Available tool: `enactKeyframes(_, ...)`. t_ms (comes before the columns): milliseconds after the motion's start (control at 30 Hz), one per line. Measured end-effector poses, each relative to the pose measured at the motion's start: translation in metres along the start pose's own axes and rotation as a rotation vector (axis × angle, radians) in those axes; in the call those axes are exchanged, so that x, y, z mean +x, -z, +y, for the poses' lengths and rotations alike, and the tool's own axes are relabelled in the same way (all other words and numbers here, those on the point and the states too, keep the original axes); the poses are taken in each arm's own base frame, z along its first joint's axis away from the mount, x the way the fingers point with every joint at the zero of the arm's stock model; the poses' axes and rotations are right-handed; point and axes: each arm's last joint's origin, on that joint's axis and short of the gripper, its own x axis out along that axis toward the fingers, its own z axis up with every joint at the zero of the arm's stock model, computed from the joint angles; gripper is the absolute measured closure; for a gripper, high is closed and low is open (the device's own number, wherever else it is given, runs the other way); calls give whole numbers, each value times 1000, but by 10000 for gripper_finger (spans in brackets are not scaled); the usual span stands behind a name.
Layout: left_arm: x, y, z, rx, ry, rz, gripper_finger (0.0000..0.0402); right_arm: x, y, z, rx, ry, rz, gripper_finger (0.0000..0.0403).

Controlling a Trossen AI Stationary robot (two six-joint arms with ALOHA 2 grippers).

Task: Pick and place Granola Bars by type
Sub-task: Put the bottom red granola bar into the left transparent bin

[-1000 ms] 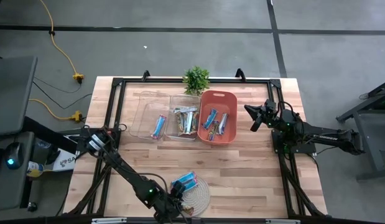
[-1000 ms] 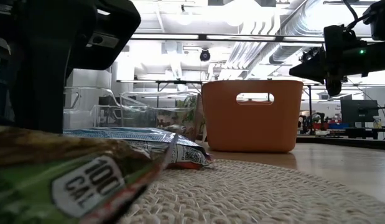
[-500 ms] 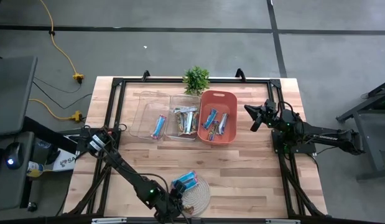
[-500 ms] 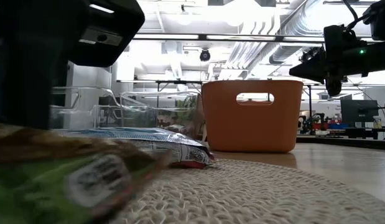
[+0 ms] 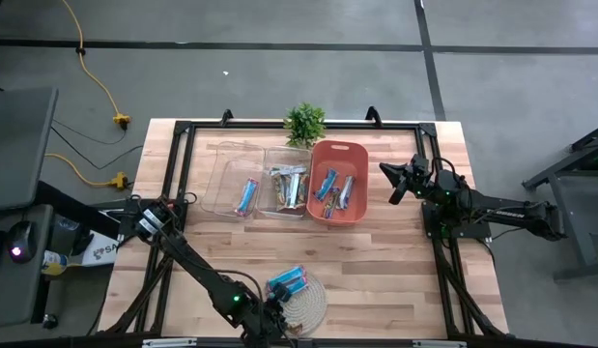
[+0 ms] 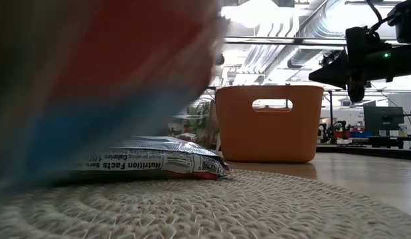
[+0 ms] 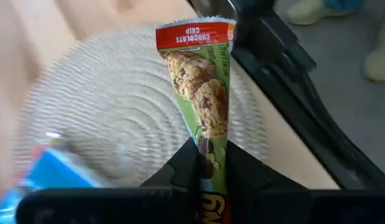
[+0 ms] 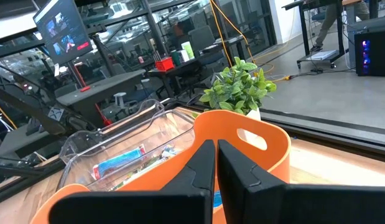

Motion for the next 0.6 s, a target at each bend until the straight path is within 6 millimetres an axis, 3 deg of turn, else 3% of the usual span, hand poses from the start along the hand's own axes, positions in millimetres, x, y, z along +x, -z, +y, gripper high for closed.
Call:
enactKeyframes(267,-29,-38,15,80,-205,-37,351,0,0,0,0,0,0,402)
enactKeyframes(600,-85,-92,72,-113,-459,-165,351,0,0,0,0,0,0,402)
